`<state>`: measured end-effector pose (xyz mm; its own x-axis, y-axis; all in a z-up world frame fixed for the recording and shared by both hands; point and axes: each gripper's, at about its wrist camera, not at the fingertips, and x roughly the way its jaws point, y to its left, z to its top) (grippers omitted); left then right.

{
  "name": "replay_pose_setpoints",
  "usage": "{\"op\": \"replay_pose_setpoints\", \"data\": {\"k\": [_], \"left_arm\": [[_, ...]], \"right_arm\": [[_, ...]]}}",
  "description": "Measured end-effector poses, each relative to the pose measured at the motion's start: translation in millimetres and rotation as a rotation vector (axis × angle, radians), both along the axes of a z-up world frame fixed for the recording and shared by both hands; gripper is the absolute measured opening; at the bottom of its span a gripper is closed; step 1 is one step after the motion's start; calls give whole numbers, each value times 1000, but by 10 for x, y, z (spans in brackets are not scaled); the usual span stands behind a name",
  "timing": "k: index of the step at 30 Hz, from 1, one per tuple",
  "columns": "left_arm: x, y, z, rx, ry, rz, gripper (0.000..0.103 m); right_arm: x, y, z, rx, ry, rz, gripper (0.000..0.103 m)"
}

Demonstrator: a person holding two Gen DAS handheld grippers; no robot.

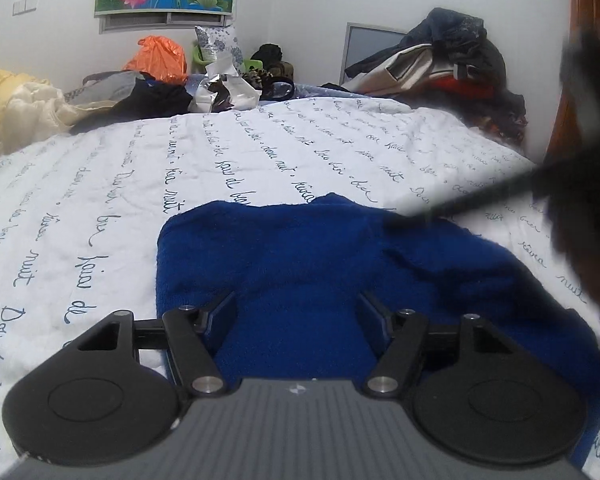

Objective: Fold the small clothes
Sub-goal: 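Grasp the sweater corner with the right tool beside the open left tool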

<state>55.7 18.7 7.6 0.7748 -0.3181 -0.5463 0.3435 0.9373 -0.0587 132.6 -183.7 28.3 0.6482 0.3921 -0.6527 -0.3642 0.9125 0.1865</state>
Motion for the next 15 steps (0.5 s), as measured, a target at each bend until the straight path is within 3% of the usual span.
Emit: {"op": "replay_pose_setpoints", "data": {"k": [2,5,8,9,11,13,15], "left_arm": [[27,-14,18,-10,3,0,68],[84,-74,4,-8,3,-3,68],[89,-66,7,-13,4,-3,68],[102,-72,11,-14,3,3,68],[105,-60,13,-22,3,9,67],[104,-43,17,-36,5,10,68],[95,-56,21,-32,3,7,68]], "right_arm": [[27,125,218,163,-42,50,78],[225,535,188,359,118,202,81],[594,1101,-220,271,304,254,81],[692,1225,-373,245,307,251,81],[753,1326,-462,237,206,271,82],[798,1395,-491,243,227,249,82],[732,1450,-438,183,217,248,81]]}}
